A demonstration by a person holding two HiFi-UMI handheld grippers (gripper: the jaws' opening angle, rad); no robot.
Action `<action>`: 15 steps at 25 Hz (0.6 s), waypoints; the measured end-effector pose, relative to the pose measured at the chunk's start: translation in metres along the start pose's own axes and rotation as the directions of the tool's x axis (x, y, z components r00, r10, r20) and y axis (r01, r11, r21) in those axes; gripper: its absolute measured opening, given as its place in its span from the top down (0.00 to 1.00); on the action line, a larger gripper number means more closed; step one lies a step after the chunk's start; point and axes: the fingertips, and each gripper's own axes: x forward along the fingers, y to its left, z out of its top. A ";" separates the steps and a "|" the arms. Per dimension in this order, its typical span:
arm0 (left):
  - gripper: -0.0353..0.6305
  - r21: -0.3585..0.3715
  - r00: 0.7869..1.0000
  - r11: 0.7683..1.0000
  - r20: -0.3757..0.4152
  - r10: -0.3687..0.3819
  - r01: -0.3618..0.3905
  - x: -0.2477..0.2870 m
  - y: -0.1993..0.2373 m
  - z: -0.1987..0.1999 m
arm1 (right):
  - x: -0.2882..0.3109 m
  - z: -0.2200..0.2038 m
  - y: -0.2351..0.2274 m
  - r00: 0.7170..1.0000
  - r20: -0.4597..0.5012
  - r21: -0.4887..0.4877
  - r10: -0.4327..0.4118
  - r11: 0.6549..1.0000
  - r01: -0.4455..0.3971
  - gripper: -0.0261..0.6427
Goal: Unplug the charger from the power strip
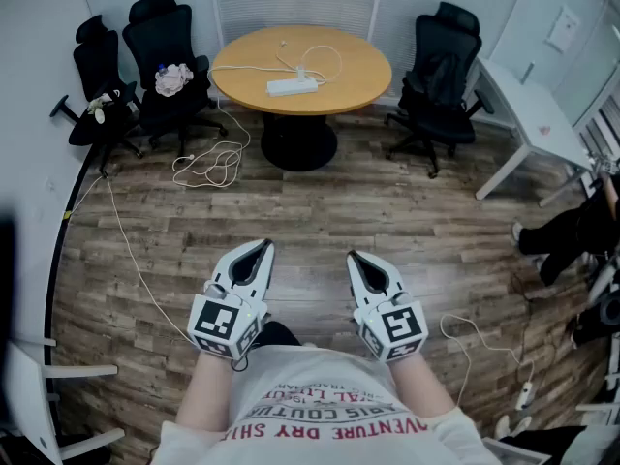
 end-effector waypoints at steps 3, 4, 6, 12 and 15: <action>0.90 -0.007 1.000 1.000 -0.001 0.000 0.000 0.003 -0.004 0.000 | -0.003 -0.001 -0.003 1.000 -0.003 -0.003 0.001 1.000 -0.001 0.92; 0.90 -0.007 1.000 1.000 -0.001 0.001 -0.001 0.004 -0.004 0.000 | -0.002 -0.001 -0.005 1.000 -0.003 -0.005 0.002 1.000 -0.002 0.92; 0.90 -0.006 1.000 1.000 -0.002 0.003 -0.003 0.008 -0.005 0.000 | -0.001 -0.001 -0.008 1.000 -0.002 -0.005 0.004 1.000 -0.004 0.92; 0.90 -0.015 1.000 1.000 -0.016 0.002 -0.002 0.017 -0.006 -0.005 | 0.001 -0.003 -0.015 1.000 0.004 0.020 0.015 1.000 -0.015 0.92; 0.90 -0.036 1.000 0.999 -0.017 -0.001 0.000 0.023 -0.005 -0.008 | 0.004 -0.005 -0.020 1.000 0.005 0.024 0.016 1.000 -0.016 0.92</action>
